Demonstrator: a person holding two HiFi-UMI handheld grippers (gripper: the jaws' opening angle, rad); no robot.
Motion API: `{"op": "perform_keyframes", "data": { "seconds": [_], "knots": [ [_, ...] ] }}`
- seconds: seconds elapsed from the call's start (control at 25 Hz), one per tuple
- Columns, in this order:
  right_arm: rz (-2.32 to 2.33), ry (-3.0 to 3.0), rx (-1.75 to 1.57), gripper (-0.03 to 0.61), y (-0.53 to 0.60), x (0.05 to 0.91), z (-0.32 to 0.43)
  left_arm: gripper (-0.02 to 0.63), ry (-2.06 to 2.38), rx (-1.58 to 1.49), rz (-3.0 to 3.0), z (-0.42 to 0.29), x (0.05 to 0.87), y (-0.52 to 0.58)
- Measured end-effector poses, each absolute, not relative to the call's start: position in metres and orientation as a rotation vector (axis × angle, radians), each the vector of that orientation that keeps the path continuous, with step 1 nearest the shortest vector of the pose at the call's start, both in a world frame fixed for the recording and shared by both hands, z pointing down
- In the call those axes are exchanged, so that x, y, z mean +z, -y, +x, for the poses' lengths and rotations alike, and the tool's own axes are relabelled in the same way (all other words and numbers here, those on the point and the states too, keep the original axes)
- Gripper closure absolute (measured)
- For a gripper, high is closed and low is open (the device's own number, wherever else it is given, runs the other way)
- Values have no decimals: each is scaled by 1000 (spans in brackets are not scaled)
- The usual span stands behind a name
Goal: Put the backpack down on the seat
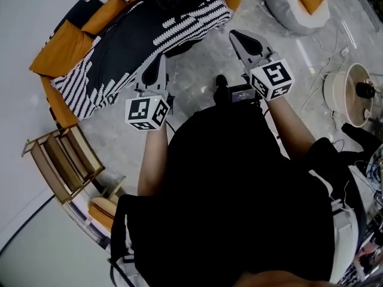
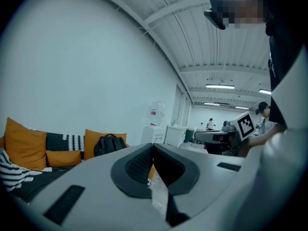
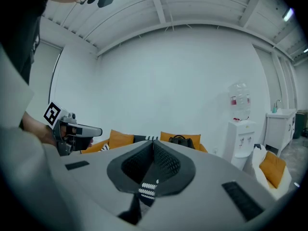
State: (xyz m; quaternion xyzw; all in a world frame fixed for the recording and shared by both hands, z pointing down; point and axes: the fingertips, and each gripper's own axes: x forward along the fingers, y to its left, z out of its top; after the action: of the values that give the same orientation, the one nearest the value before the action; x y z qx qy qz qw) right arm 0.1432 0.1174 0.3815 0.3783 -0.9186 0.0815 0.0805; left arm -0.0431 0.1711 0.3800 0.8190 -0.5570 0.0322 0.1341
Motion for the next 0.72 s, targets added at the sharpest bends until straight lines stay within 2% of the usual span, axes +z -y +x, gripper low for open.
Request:
{"op": "perform_keyframes", "data": {
  "seconds": [0.36, 0.72],
  "knots": [
    [1126, 2707, 285, 548, -206, 396, 109, 597, 1623, 78, 2318, -94, 396, -273],
    [1150, 2692, 303, 548, -245, 395, 120, 597, 1586, 51, 2310, -84, 408, -307]
  ]
}}
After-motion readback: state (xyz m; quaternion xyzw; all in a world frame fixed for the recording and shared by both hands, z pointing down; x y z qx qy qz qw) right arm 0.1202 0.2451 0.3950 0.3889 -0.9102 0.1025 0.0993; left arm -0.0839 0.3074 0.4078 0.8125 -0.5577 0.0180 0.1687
